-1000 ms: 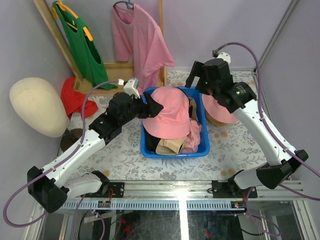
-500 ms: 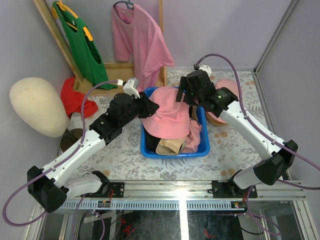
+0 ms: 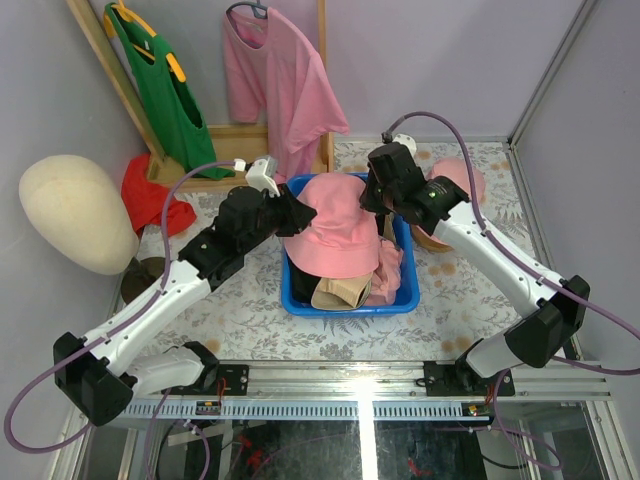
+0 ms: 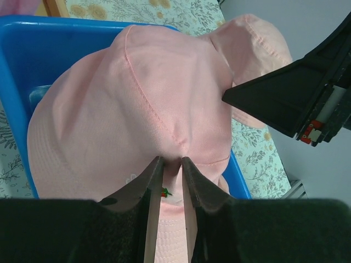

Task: Stack the hats
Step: Pick up the hat from the bin.

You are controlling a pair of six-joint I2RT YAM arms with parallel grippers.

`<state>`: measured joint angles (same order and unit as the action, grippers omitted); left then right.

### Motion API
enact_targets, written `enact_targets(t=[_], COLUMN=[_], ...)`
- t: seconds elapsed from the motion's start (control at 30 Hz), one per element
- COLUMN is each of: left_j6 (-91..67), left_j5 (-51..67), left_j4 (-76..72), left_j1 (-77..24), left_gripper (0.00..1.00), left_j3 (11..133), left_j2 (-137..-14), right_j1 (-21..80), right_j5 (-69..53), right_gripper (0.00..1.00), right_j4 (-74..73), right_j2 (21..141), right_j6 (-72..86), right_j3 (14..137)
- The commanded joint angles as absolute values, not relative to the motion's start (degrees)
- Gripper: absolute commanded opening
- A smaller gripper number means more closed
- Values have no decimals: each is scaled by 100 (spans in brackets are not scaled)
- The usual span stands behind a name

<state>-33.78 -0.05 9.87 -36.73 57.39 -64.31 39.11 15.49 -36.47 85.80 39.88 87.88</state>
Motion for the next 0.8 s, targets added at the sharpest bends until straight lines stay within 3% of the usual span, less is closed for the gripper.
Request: enact_targets(t=[0.0, 0.13, 0.77], left_j6=[-3332, -3339, -3463], left_j5=[-102, -131, -826], left_j4=[615, 607, 599], left_j1=[-3710, -3710, -3709], left_gripper=[19, 18, 23], left_j3=[5740, 5717, 5788], left_j2=[-6266, -6180, -5603], right_j1=[3964, 3964, 3990], right_j5=[1438, 1428, 1370], right_gripper=[14, 0, 0], right_j4=[-3428, -3415, -3758], right_j2=[8554, 8459, 8253], right_j6=[4022, 4005, 3756], right_j3=[8775, 8863, 10182])
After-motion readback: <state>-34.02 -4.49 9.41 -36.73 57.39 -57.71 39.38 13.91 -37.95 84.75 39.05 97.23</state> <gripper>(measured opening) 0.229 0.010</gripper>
